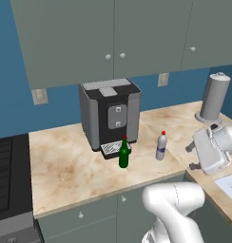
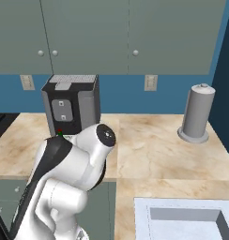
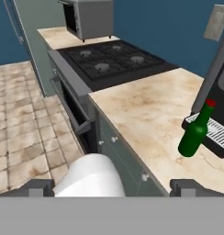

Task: Place the drinks on the dining counter in a tight cluster.

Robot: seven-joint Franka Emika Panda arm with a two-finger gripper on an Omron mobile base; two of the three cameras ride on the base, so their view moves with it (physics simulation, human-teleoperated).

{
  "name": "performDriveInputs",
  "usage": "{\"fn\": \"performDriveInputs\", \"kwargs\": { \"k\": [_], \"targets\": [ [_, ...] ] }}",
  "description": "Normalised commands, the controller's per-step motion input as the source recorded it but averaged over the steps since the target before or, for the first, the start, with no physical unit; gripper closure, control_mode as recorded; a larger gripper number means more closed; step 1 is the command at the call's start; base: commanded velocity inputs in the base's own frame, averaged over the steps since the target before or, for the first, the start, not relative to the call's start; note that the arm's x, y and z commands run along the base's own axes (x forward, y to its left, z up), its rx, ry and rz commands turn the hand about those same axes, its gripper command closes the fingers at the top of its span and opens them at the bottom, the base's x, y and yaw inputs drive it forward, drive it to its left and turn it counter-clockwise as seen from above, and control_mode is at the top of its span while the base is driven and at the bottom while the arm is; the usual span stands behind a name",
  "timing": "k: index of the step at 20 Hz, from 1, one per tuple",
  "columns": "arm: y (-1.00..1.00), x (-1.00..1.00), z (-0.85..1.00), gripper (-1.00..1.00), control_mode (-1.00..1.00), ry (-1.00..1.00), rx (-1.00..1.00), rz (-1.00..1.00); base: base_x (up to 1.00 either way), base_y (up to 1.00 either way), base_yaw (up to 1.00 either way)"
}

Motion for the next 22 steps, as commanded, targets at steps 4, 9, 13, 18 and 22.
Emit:
{"fn": "performDriveInputs", "kwargs": {
  "k": [4,9,13,18,22],
  "targets": [
    [-0.45,-0.05,0.02,-1.0,-1.0,-0.06,0.07,0.0,0.0,0.0,0.0],
    [-0.4,0.12,0.01,-1.0,-1.0,-0.08,0.03,0.0,0.0,0.0,0.0],
    [-0.25,0.38,0.03,-1.0,-1.0,-0.01,0.02,0.0,0.0,0.0,0.0],
    [-0.23,0.45,0.06,-1.0,-1.0,-0.01,0.03,0.0,0.0,0.0,0.0],
    [-0.11,0.4,-0.03,-1.0,-1.0,-0.01,0.02,0.0,0.0,0.0,0.0]
  ]
}}
